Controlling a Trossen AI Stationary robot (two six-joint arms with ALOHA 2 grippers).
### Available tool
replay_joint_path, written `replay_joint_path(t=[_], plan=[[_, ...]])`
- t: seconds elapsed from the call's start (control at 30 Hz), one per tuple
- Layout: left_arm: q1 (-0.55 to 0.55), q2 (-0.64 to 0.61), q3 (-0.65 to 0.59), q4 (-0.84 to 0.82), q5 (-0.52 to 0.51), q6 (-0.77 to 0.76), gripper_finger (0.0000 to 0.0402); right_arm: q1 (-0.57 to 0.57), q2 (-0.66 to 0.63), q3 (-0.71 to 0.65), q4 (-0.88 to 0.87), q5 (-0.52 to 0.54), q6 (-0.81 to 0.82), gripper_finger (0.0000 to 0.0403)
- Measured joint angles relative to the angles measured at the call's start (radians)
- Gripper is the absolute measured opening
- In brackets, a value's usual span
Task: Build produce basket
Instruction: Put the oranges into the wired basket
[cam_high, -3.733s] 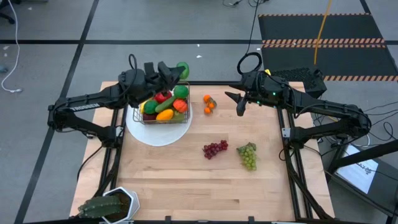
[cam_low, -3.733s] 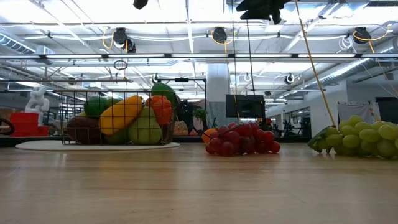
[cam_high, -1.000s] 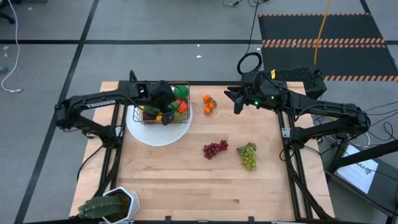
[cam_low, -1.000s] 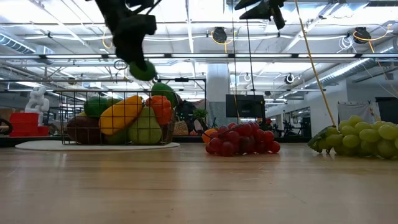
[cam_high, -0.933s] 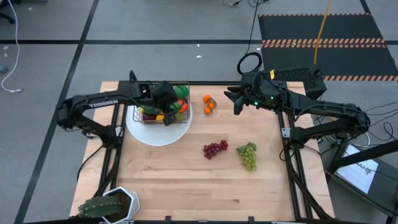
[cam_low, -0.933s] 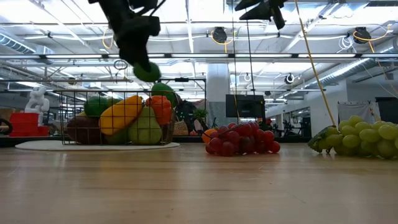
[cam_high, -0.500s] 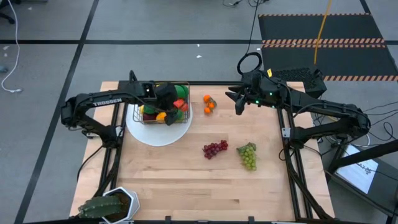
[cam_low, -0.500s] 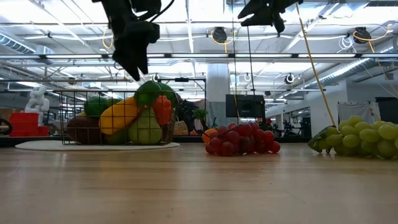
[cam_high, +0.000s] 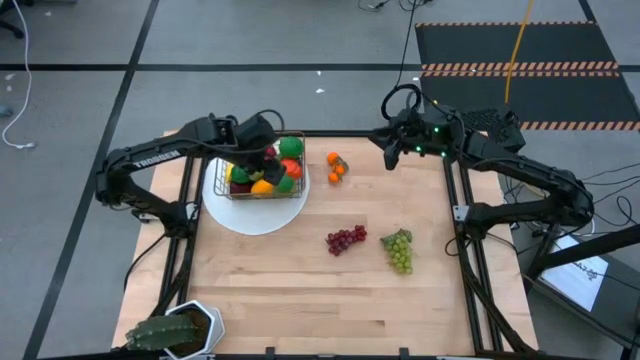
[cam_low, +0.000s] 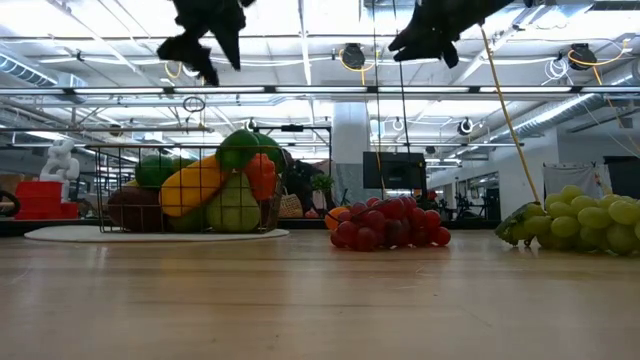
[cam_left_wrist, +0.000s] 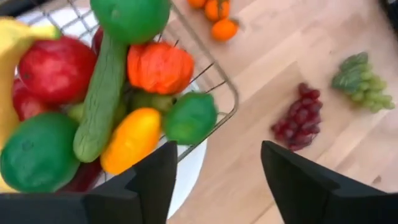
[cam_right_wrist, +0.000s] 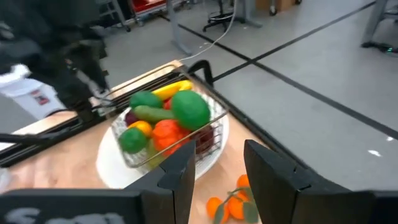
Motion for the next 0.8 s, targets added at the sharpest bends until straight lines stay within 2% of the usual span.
replay_joint_path(t=[0.07,0.2,0.33,0.47,0.53,0.7,0.8], plan=[[-0.003,-0.001,0.019,-0.004,-0.011,0.001,0.0216,-0.013,0.025,0.0,0.024,-0.016,-0.007,0.013],[-0.002,-0.019,0.023,-0.012,-0.022,0.047,0.0186,-0.035,0.09,-0.001,0.104,-0.117,0.04,0.013],[0.007,-0.031,0.015,-0.062,-0.01,0.121,0.016,-0.035,0.167,-0.001,0.155,-0.128,0.216,0.013],[0.025,-0.064,0.013,-0.073,0.096,0.181,0.0139,-0.034,0.226,0.003,0.216,-0.18,0.473,0.013],[0.028,-0.085,0.015,-0.05,0.113,0.227,0.0131,-0.034,0.249,0.005,0.214,-0.181,0.595,0.013],[0.051,-0.116,0.015,-0.049,0.048,0.37,0.0117,-0.034,0.308,0.006,0.18,-0.179,0.799,0.013],[0.076,-0.127,0.015,-0.05,0.037,0.408,0.0111,-0.035,0.356,0.006,0.189,-0.18,0.816,0.0133]])
